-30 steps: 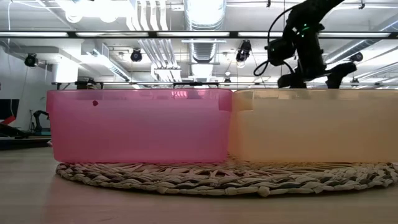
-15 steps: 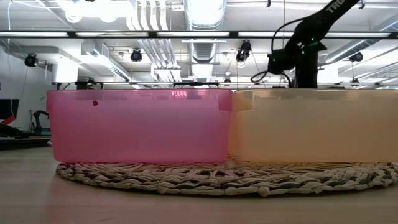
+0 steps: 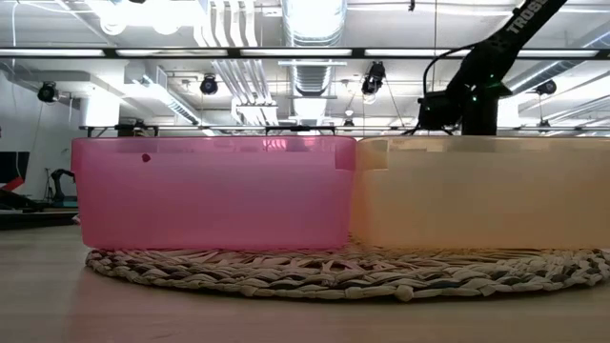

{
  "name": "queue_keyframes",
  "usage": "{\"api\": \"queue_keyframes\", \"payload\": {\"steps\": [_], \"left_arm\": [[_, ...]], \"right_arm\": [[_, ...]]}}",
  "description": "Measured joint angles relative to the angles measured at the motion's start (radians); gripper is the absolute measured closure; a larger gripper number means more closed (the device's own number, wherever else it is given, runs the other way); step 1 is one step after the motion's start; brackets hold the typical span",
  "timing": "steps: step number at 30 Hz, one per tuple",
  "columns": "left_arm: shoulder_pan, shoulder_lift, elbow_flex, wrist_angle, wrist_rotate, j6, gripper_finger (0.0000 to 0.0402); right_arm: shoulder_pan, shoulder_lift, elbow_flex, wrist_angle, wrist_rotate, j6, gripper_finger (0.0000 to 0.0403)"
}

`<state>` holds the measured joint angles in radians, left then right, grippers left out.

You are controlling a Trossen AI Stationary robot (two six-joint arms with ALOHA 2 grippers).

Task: Pick and place Granola Bars by type
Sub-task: Put the blue granola bar into the transparent bin

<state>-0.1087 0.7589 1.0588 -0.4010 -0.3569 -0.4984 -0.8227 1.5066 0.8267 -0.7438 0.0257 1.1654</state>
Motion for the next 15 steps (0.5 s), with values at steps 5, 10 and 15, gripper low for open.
{"api": "queue_keyframes", "payload": {"steps": [5, 10, 15], "left_arm": [[0.0, 0.008, 0.0, 0.0, 0.0, 0.0, 0.0397], [0.0, 0.016, 0.0, 0.0, 0.0, -0.001, 0.0397], [0.0, 0.019, 0.0, 0.0, 0.0, -0.002, 0.0397]], "right_arm": [[0.0, 0.0, -0.028, 0.033, 0.001, 0.022, 0.0144], [0.0, 0.0, -0.05, 0.048, 0.003, 0.039, 0.015], [0.0, 0.0, -0.057, 0.056, 0.009, 0.04, 0.0154]]}}
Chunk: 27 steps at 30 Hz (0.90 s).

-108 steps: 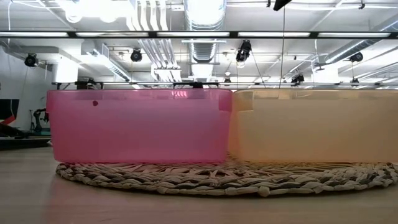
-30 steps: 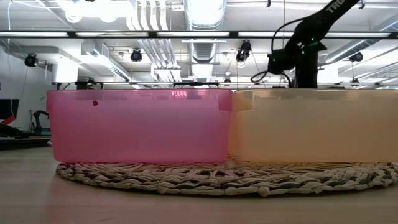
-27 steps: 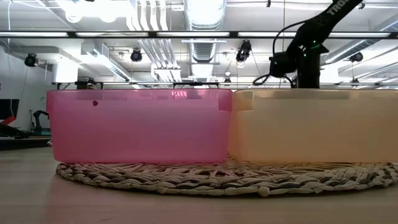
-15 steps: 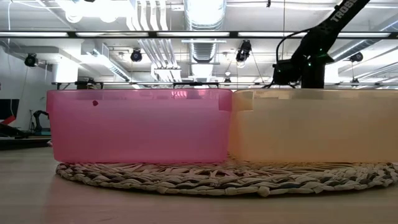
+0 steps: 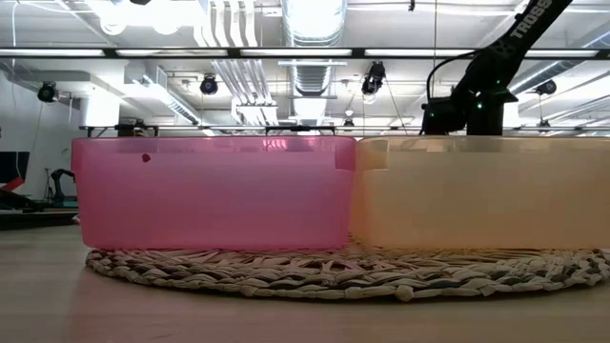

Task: Pick and place Granola Bars by type
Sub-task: Put the blue granola bar into the transparent bin

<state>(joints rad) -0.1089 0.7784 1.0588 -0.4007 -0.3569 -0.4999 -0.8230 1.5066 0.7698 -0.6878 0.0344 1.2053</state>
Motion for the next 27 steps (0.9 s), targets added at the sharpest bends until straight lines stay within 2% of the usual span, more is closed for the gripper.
{"api": "queue_keyframes", "payload": {"steps": [19, 27], "left_arm": [[0.0, 0.001, 0.0, 0.0, 0.0, -0.002, 0.0397], [0.0, 0.001, 0.0, 0.0, 0.0, -0.006, 0.0397]], "right_arm": [[0.0, 0.075, 0.01, 0.014, -0.01, -0.008, 0.0154], [0.0, 0.073, 0.009, 0.007, -0.025, -0.008, 0.019]]}}
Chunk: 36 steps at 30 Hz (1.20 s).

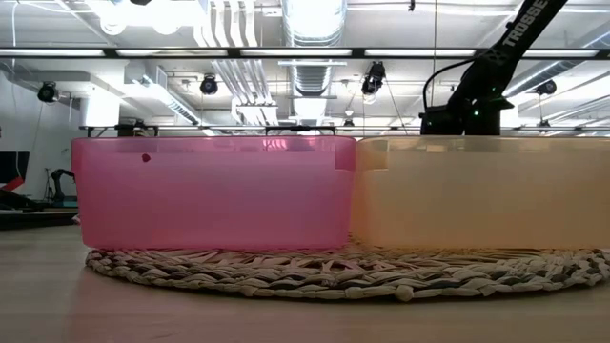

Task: Pick and place Granola Bars by type
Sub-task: Put the blue granola bar into the transparent bin

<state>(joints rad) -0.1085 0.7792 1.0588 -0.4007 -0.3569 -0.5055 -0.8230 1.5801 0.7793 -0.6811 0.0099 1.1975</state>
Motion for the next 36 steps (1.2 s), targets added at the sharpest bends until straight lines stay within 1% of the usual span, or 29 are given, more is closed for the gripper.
{"api": "queue_keyframes", "payload": {"steps": [13, 23, 28, 31, 36], "left_arm": [[0.0, 0.0, 0.0, 0.0, 0.0, -0.004, 0.0397], [0.0, 0.0, 0.0, 0.0, 0.0, -0.004, 0.0397], [0.0, 0.0, 0.0, 0.0, 0.0, -0.004, 0.0397], [0.0, 0.0, 0.0, 0.0, 0.0, -0.004, 0.0397], [0.0, 0.0, 0.0, 0.0, 0.0, -0.004, 0.0397]], "right_arm": [[0.0, -0.006, -0.002, -0.01, -0.004, 0.003, 0.0275], [0.0, -0.006, -0.002, -0.01, -0.011, -0.003, 0.0325], [0.0, -0.014, -0.002, -0.008, -0.015, -0.004, 0.034], [0.001, -0.02, -0.002, 0.001, -0.033, -0.005, 0.0342], [0.002, -0.031, -0.002, -0.009, -0.026, -0.005, 0.0343]]}}
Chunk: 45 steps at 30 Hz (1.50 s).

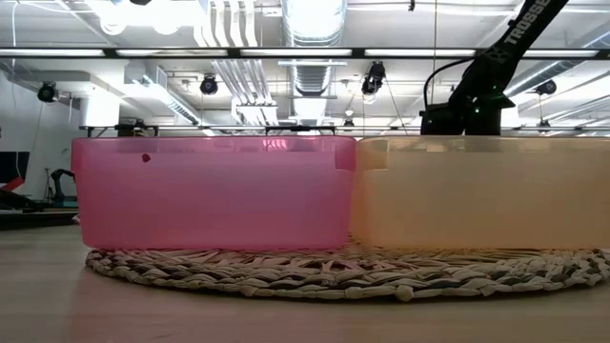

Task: Pick and place Granola Bars by type
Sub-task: Put the blue granola bar into the transparent bin

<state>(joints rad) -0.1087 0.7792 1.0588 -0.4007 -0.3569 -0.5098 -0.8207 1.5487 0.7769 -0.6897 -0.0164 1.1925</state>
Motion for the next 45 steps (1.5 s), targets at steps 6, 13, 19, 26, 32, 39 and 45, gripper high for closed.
{"api": "queue_keyframes", "payload": {"steps": [6, 13, 19, 26, 32, 39, 45], "left_arm": [[0.0, 0.0, 0.0, 0.0, 0.0, 0.0, 0.0397], [0.0, 0.0, 0.0, 0.0, 0.0, 0.0, 0.0397], [0.0, 0.0, 0.0, 0.0, 0.0, 0.0, 0.0397], [0.0, 0.0, 0.0, 0.0, 0.0, 0.001, 0.0397], [0.0, 0.0, 0.0, 0.0, 0.0, 0.001, 0.0397], [0.0, 0.0, 0.0, 0.0, 0.0, 0.001, 0.0397], [0.0, 0.0, 0.0, 0.0, 0.0, 0.001, 0.0397]], "right_arm": [[0.001, -0.052, 0.0, -0.004, 0.008, -0.014, 0.0344], [0.001, -0.19, 0.0, -0.007, 0.016, -0.018, 0.0344], [0.008, -0.35, 0.0, -0.005, 0.017, -0.04, 0.0344], [0.065, -0.506, 0.0, 0.054, 0.019, -0.037, 0.0344], [0.142, -0.563, 0.001, 0.194, 0.019, 0.004, 0.0344], [0.225, -0.534, 0.002, 0.391, 0.018, 0.048, 0.0344], [0.267, -0.469, 0.038, 0.46, 0.016, 0.058, 0.0344]]}}
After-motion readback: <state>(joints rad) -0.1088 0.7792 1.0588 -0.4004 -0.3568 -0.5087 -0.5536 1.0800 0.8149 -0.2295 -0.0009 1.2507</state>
